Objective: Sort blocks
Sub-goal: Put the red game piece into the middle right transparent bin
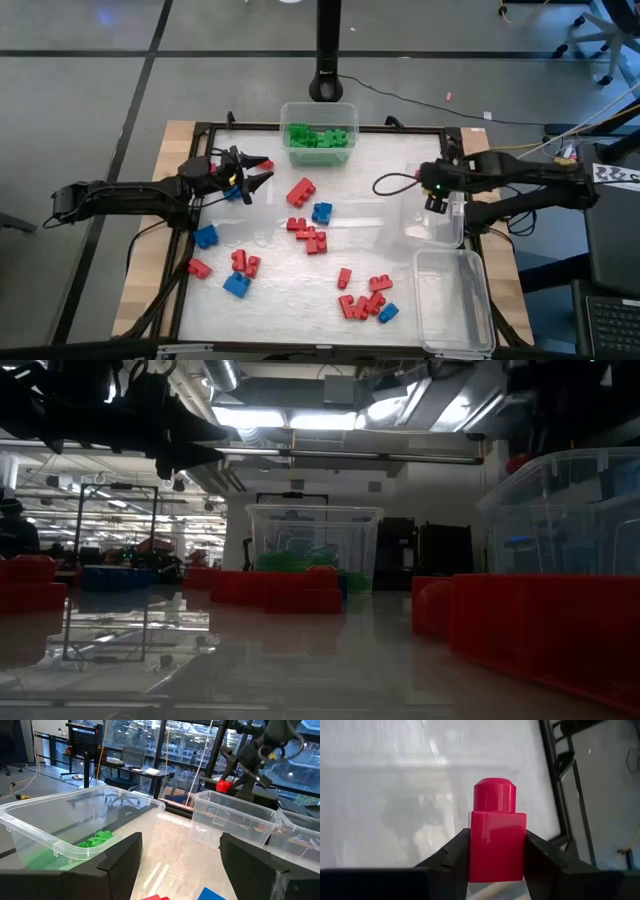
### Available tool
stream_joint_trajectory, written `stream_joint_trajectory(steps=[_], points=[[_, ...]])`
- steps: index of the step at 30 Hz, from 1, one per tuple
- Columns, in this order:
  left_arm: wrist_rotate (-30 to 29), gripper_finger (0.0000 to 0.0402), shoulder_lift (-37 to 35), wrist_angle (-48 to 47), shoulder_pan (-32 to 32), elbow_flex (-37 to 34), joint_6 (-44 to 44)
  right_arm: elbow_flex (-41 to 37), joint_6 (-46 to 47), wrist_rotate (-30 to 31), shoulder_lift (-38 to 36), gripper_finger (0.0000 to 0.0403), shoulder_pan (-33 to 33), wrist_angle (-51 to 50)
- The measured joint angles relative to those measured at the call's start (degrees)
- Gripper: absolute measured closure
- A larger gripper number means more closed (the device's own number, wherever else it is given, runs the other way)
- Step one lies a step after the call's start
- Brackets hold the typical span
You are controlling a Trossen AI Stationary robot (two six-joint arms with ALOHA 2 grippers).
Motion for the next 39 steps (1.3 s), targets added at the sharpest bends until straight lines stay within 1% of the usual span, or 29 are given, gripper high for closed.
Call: stream_joint_trajectory(steps=[4, 8, 12, 18, 20, 23, 29, 39], points=[[0.0, 0.0151, 0.0, 0.0, 0.0, 0.0, 0.0, -4.7, 1.1, -0.3, -0.5, 0.0251, -0.1, 1.1], [0.0, 0.0151, 0.0, 0.0, 0.0, 0.0, 0.0, -7.6, 2.7, -0.6, 0.3, 0.0228, -0.1, 1.2], [0.0, 0.0151, 0.0, 0.0, 0.0, 0.0, 0.0, -7.8, 2.7, -2.3, 0.6, 0.0185, -0.1, 1.6], [0.0, 0.0151, 0.0, 0.0, 0.0, 0.0, 0.0, -7.8, 2.5, -2.5, 0.6, 0.0114, -0.1, 2.1], [0.0, 0.0151, 0.0, 0.0, 0.0, 0.0, 0.0, -7.8, 1.8, -2.6, 0.6, 0.0096, -0.1, 2.8], [0.0, 0.0151, 0.0, 0.1, 0.0, 0.0, 0.0, -7.8, -0.3, -4.2, 0.6, 0.0079, -0.1, 6.5], [0.0, 0.0151, 0.0, 0.1, 0.0, 0.0, -0.1, -7.8, -6.6, -6.1, 0.6, 0.0068, -0.1, 16.9], [0.0, 0.0151, 0.0, 0.1, 0.0, 0.0, -0.2, -7.0, -11.4, -6.2, 0.6, 0.0075, -0.1, 23.2]])
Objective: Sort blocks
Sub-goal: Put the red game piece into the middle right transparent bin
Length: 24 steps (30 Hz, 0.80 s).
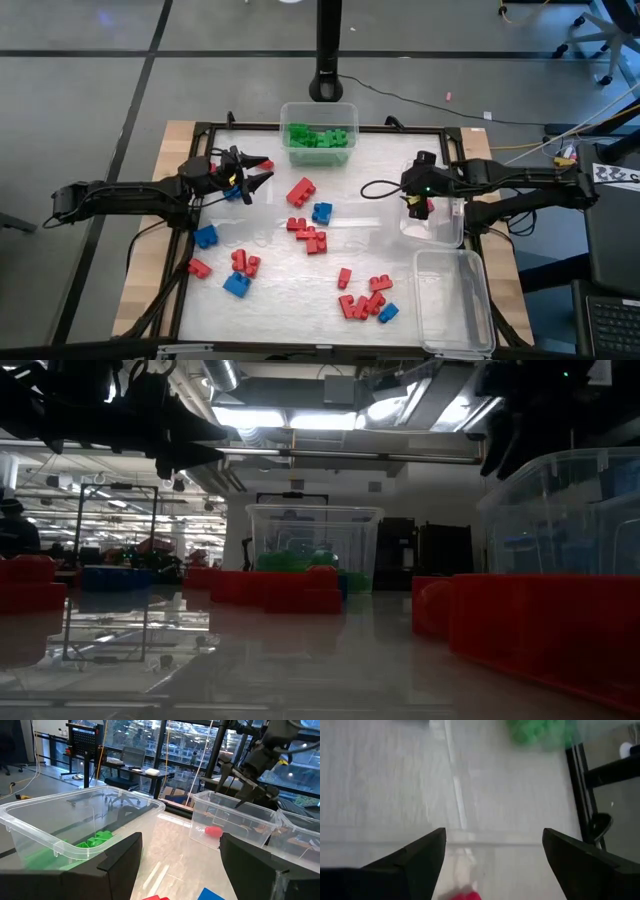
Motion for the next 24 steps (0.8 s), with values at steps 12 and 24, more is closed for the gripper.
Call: stream_joint_trajectory(steps=[12, 24], points=[[0.0, 0.0151, 0.0, 0.0, 0.0, 0.0, 0.0, 1.2, -10.7, -3.8, 4.5, 0.0075, 0.0, 22.4], [0.0, 0.0150, 0.0, 0.0, 0.0, 0.0, 0.0, 1.2, -18.8, -11.6, 21.7, 0.0075, 0.0, 43.7]])
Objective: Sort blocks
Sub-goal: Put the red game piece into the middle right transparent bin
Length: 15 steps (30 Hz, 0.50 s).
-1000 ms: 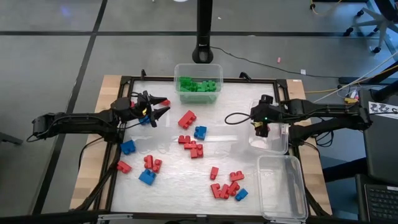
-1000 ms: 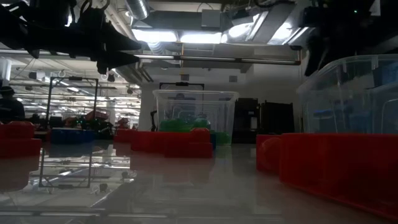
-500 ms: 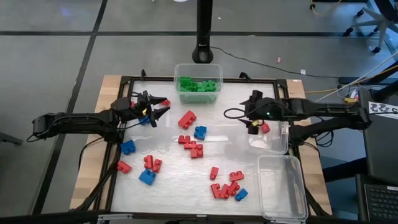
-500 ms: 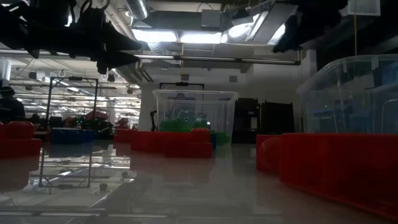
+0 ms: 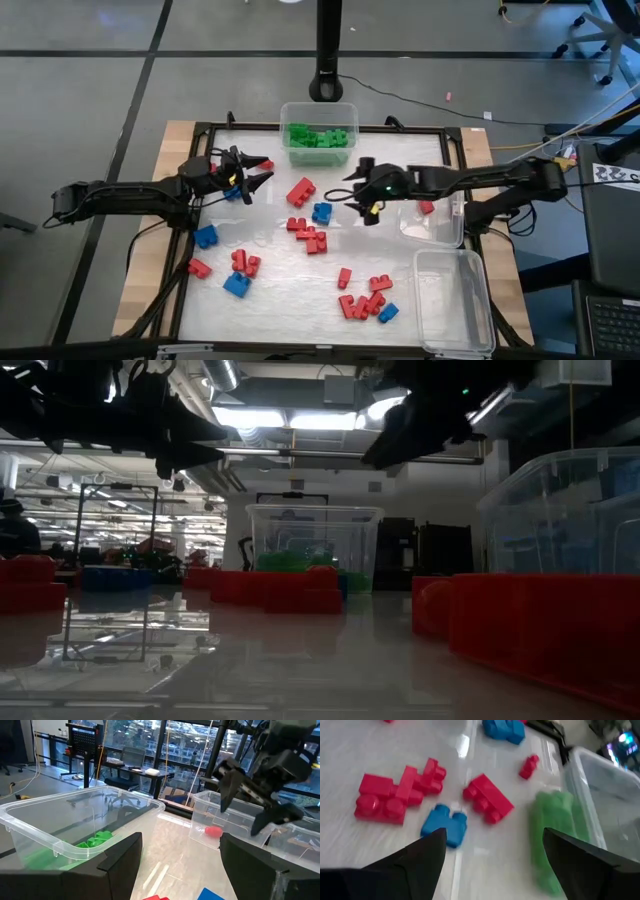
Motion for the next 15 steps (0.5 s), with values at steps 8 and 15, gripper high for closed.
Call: stream_joint_trajectory(steps=[8, 15], points=[[0.0, 0.0151, 0.0, 0.0, 0.0, 0.0, -0.1, 0.0, -0.4, -3.5, 8.8, 0.0075, 0.0, 12.0], [0.0, 0.0150, 0.0, 0.0, 0.0, 0.0, -0.2, 0.0, -0.3, -10.5, 15.0, 0.0075, 0.0, 17.5]])
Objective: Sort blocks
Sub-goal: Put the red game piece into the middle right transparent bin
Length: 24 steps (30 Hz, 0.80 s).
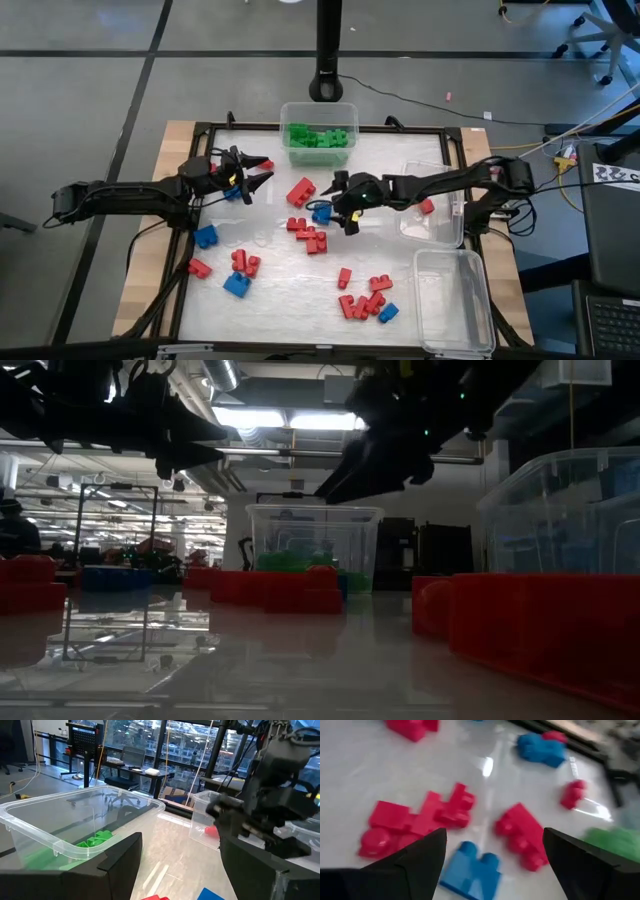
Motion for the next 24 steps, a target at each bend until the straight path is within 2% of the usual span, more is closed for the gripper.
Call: stream_joint_trajectory(steps=[4, 10, 16, 24], points=[[0.0, 0.0150, 0.0, 0.0, 0.0, 0.0, 0.0, 0.0, 0.0, -6.3, 3.5, 0.0075, 0.5, 3.0], [0.0, 0.0150, 0.0, 0.0, 0.0, 0.0, -0.1, 0.0, 0.3, -9.9, 8.0, 0.0075, 2.3, 6.6], [0.0, 0.0150, 0.0, 0.0, 0.0, 0.0, -0.1, 0.0, 1.7, -9.8, 11.2, 0.0075, 4.4, 10.7], [0.0, 0.0150, 0.0, 0.0, 0.0, 0.0, -0.3, 0.0, 1.6, -0.3, 13.1, 0.0075, 4.8, 10.9]])
